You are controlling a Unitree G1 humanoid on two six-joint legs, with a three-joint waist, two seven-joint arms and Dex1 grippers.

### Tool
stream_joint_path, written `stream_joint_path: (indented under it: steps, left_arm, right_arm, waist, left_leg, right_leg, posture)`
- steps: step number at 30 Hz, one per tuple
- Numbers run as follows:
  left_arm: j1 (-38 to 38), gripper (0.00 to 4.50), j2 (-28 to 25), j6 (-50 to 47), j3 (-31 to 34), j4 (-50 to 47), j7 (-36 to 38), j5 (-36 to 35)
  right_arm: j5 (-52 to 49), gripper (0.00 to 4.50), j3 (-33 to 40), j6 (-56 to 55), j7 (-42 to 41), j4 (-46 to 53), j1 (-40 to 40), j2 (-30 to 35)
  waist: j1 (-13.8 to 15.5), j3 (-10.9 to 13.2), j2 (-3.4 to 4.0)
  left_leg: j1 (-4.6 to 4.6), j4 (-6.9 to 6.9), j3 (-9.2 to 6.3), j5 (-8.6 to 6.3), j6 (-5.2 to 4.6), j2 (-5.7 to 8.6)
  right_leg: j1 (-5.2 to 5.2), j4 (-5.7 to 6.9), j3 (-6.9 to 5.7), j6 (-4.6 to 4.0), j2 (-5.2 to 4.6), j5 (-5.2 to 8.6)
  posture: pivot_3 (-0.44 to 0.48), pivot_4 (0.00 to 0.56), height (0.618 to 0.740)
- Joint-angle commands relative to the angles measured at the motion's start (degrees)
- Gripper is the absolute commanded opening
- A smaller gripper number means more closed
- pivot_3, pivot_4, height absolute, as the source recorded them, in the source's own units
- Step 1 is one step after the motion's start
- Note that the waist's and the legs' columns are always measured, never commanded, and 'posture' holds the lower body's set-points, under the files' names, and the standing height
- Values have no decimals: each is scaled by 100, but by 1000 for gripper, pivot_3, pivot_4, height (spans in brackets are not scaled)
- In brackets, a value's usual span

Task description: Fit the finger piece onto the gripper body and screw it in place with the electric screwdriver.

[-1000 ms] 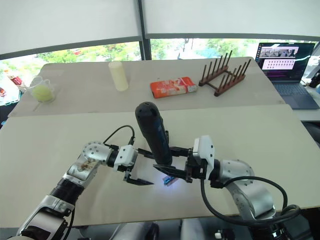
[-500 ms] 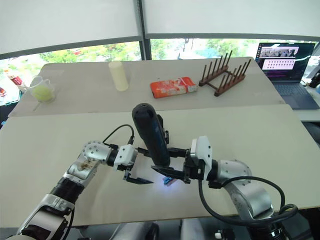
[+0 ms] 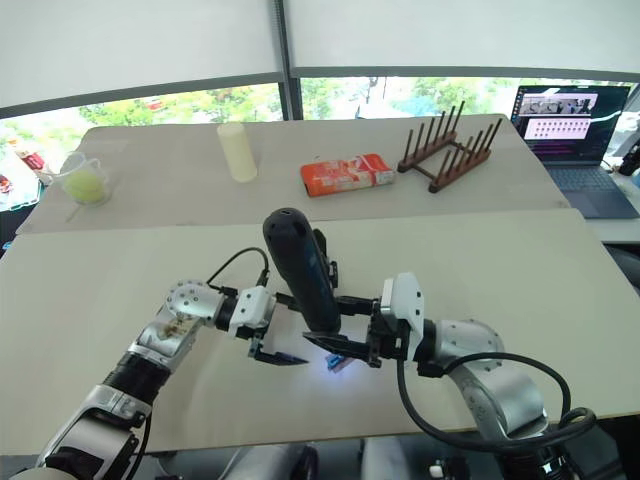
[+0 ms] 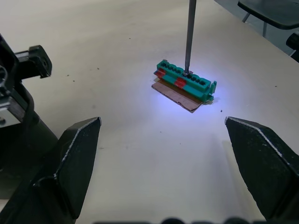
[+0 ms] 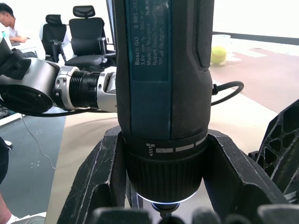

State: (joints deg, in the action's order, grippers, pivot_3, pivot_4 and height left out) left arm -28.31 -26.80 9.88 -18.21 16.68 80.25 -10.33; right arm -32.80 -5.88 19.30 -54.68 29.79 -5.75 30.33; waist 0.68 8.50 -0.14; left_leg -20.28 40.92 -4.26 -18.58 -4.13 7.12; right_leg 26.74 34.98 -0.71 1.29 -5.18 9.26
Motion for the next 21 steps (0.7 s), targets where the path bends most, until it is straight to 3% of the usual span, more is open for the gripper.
stream_joint_path:
  steps: [1,14,21]
  left_arm:
    - [-40,4500,-5,91,72,-56,-31,-20]
    - [176,4500,-178,-288,311,-329,-338,-148]
    - [649,4500,-419,-1000,775,-886,-868,-338]
  right_arm:
    - [-195,1905,143,-46,71,285,-152,-23]
    - [-1162,1905,515,753,414,774,-815,233]
    - [-1896,1905,721,1412,722,635,-1771,356]
  waist:
    - [-1,0,0]
    - [-1,0,0]
    - [-11,1,-1]
  left_leg:
    - [0,0,0,0,0,0]
    - [0,-1,-1,0,0,-1]
    - [1,-5,-1,0,0,-3]
  right_leg:
    - [0,0,0,0,0,0]
    - [1,-1,1,0,-4,0]
    - [3,-1,2,0,-8,0]
  posture:
    - [0,150,740]
    - [0,150,740]
    - [0,150,740]
